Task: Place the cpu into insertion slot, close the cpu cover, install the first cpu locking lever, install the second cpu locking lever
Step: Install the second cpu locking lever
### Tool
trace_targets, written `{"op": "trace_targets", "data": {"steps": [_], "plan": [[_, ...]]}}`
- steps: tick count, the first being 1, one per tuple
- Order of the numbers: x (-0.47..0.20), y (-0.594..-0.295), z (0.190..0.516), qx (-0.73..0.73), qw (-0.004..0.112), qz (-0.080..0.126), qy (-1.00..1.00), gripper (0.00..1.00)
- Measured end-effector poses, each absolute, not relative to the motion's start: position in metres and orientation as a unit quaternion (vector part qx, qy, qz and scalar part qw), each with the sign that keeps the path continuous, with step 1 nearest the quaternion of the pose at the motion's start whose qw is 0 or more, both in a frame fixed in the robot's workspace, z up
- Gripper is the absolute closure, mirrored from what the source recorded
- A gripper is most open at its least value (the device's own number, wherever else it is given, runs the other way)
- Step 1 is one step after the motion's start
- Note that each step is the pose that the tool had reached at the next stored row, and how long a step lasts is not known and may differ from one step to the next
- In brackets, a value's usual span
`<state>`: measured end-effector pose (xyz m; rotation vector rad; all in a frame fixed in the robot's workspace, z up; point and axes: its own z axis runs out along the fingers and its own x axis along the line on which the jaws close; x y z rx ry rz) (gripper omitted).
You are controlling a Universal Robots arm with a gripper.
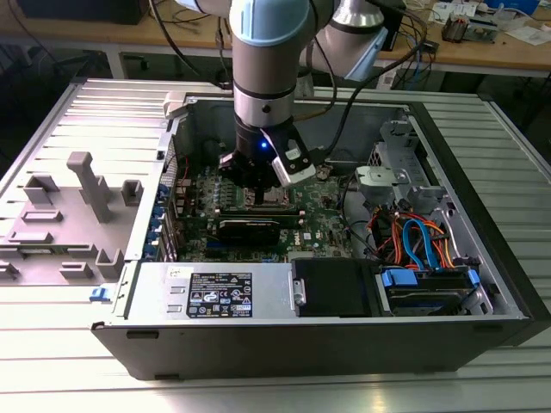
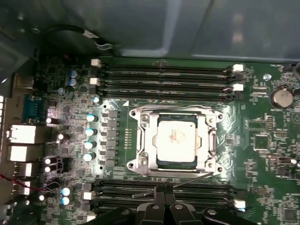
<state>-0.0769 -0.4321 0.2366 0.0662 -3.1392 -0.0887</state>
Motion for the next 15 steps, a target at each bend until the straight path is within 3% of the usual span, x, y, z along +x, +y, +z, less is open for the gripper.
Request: {"op": "trace_targets", "data": {"steps": [15], "plan": [[-0.095, -0.432, 0.223, 0.034, 0.000, -0.033, -0.999, 0.89]]}}
